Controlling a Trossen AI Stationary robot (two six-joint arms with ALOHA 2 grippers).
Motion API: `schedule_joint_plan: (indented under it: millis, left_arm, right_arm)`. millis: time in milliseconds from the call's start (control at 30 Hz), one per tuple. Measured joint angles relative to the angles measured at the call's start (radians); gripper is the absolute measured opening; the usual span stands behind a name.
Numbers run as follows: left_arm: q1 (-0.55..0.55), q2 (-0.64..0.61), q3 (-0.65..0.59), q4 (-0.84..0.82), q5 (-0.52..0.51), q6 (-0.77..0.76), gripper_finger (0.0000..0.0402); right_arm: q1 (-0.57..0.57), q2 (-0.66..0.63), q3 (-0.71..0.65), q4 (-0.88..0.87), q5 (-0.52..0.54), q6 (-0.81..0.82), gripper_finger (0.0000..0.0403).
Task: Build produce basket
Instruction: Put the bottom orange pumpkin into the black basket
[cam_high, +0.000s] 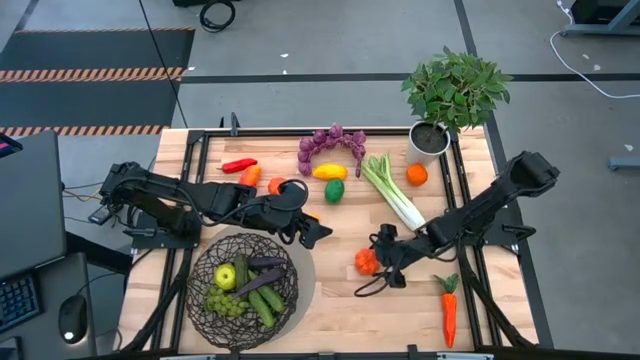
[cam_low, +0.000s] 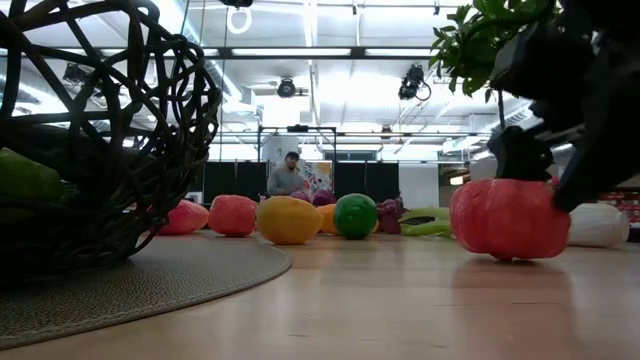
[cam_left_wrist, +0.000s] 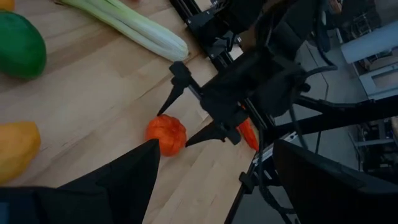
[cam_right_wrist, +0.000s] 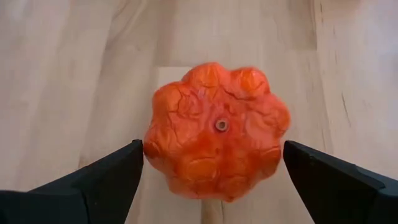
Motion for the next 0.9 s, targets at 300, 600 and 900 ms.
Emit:
schedule_joint_plan:
  millis: [300,600,900]
  left_arm:
    - [-0.022,0.000,0.000,0.000,0.001,0.000,0.0318]
    - [-0.043,0.000,0.000,-0.006,0.001,0.001,0.0318]
    - [-0.028,-0.001,0.000,-0.032,0.002,0.159,0.0318]
  right_arm:
    - [0.000,0.117,0.000,0.167,0.007,0.066,0.0388]
    - [-0.002,0.140,0.007,0.221,0.052,0.131,0.0370]
    - [-0.007,0.102,0.146,0.181,0.020,0.193,0.0353]
